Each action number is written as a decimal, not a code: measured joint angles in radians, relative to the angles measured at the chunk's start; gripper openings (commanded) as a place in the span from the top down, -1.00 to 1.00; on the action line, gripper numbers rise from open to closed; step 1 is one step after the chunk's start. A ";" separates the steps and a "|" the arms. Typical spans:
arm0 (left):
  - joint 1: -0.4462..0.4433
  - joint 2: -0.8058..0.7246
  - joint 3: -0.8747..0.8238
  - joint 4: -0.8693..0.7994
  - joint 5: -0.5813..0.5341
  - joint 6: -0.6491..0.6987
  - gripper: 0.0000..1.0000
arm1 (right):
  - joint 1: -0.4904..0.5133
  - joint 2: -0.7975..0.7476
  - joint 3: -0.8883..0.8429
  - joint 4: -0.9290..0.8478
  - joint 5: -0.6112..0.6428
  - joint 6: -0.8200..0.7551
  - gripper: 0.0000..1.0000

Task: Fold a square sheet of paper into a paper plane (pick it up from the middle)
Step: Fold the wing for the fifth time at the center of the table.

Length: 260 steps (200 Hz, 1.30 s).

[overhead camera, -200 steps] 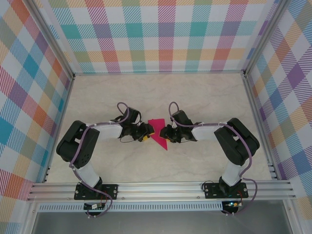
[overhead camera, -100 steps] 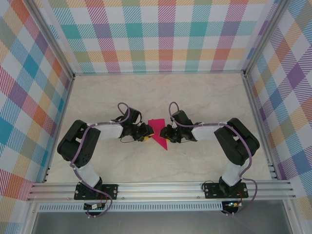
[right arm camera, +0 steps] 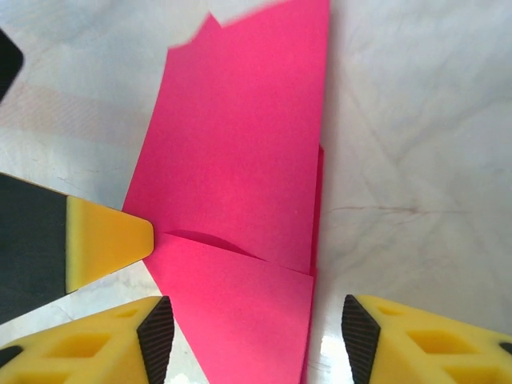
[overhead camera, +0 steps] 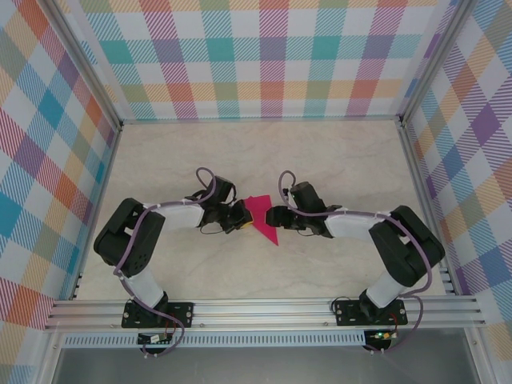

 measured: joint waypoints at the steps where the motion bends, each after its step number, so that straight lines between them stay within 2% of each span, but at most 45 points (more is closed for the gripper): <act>1: -0.001 -0.003 0.000 -0.001 -0.002 -0.002 0.99 | 0.000 -0.003 -0.002 0.000 0.003 -0.003 -0.26; 54: -0.045 -0.092 0.006 -0.026 -0.090 -0.086 1.00 | 0.037 -0.214 -0.095 0.005 0.138 -0.228 -0.21; 74: -0.068 -0.093 0.022 -0.039 -0.124 -0.113 1.00 | 0.064 -0.233 -0.127 0.021 0.179 -0.309 -0.26; 106: -0.104 -0.093 0.051 -0.054 -0.161 -0.142 1.00 | 0.147 -0.232 -0.173 0.066 0.249 -0.441 -0.23; 126: -0.113 -0.093 0.064 -0.056 -0.172 -0.156 1.00 | 0.194 -0.217 -0.179 0.119 0.279 -0.492 -0.22; 163: -0.117 -0.092 0.068 -0.075 -0.187 -0.165 1.00 | 0.242 -0.108 -0.179 0.231 0.335 -0.563 -0.08; 197: -0.119 -0.092 0.069 -0.076 -0.193 -0.168 1.00 | 0.267 -0.018 -0.179 0.307 0.372 -0.602 0.05; 260: -0.119 -0.088 0.069 -0.076 -0.194 -0.178 1.00 | 0.285 0.055 -0.179 0.431 0.413 -0.631 0.31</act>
